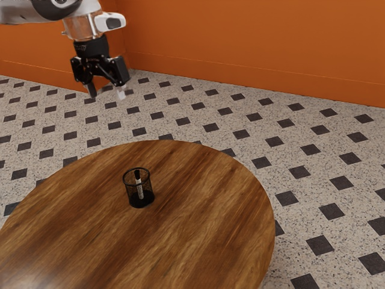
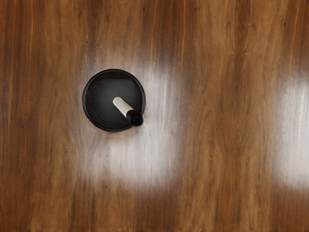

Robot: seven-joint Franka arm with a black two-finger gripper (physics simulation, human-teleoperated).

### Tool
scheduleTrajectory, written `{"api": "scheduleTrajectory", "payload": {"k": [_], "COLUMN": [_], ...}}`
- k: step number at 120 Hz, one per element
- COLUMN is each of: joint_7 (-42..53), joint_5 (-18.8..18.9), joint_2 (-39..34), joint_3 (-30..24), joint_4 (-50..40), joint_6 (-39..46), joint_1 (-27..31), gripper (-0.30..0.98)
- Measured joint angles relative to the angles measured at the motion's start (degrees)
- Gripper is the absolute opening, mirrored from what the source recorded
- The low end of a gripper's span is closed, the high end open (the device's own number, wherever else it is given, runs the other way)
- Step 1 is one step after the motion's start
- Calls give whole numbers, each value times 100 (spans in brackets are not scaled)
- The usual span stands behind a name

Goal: Take the marker out of the pen holder and place it to the left of the pen holder.

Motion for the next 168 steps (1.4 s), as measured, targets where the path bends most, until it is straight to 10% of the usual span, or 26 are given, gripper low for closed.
{"api": "scheduleTrajectory", "payload": {"k": [13, 48, 79, 168], "joint_7": [-45, -212, -399, -802], "joint_5": [20, 195, 168, 150], "joint_2": [-24, 3219, 3415, 3492], "joint_3": [36, 1179, 1204, 1388], "joint_4": [-229, 1781, 1152, 1006], "joint_6": [145, -53, -155, -652], "joint_1": [-204, -1632, -1371, -1240], "gripper": [69, 69, 65, -2]}}
